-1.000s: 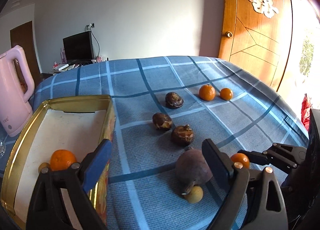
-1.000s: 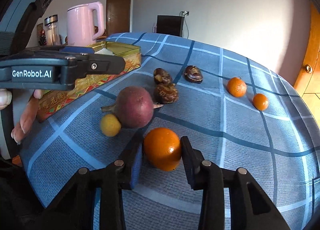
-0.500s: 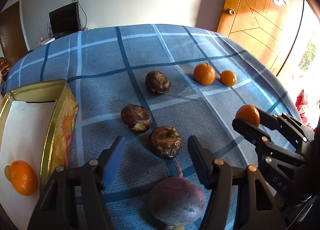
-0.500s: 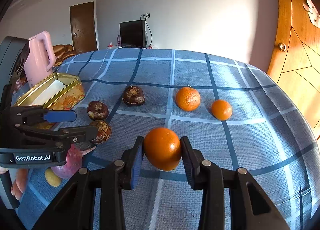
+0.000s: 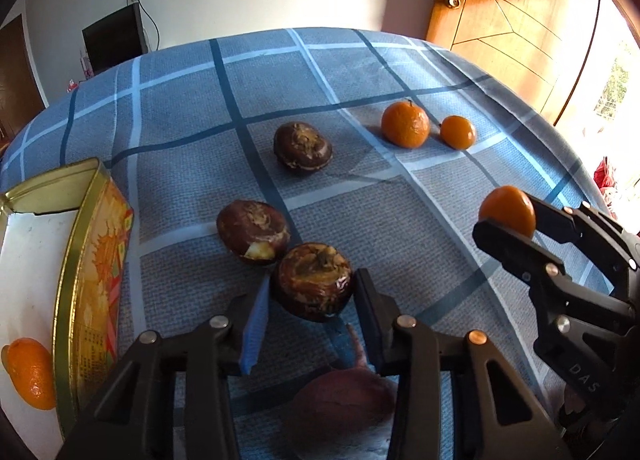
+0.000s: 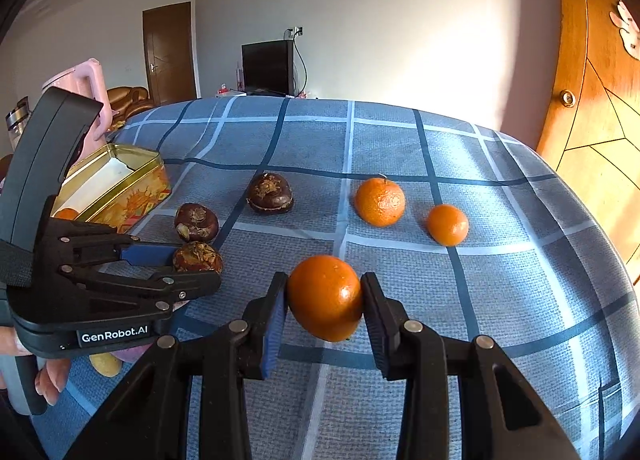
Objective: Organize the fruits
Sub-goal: 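Close the left tool around a dark brown mangosteen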
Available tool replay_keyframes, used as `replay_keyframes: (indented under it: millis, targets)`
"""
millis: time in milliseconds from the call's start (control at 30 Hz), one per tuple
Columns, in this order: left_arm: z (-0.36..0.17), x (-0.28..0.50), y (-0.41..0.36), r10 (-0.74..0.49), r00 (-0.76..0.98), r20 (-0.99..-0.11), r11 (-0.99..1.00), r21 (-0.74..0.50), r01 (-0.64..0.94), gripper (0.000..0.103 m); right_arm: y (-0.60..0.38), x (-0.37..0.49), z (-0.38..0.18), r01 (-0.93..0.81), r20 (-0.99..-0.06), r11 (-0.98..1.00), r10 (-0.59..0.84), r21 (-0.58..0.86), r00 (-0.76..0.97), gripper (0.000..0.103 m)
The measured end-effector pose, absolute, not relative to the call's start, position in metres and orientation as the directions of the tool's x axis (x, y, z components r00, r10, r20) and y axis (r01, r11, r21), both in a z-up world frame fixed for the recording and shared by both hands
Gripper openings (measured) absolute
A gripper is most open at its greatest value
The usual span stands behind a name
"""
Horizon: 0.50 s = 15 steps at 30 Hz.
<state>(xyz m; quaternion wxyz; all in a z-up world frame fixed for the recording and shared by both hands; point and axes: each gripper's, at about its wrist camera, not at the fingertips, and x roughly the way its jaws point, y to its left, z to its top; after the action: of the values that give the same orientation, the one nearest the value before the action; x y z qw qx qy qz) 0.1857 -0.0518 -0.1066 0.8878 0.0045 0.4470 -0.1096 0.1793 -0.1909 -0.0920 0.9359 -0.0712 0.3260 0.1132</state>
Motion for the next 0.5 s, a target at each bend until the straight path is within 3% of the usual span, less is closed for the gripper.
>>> replay_keyframes:
  millis: [500]
  targets:
    - [-0.094,0.160,-0.032,-0.202,0.711,-0.674,0.979,-0.120,0.165,0.043,-0.194,0.163,-0.080,-0.284,-0.541,0.958,0.214,-0.048,0.813,0.039]
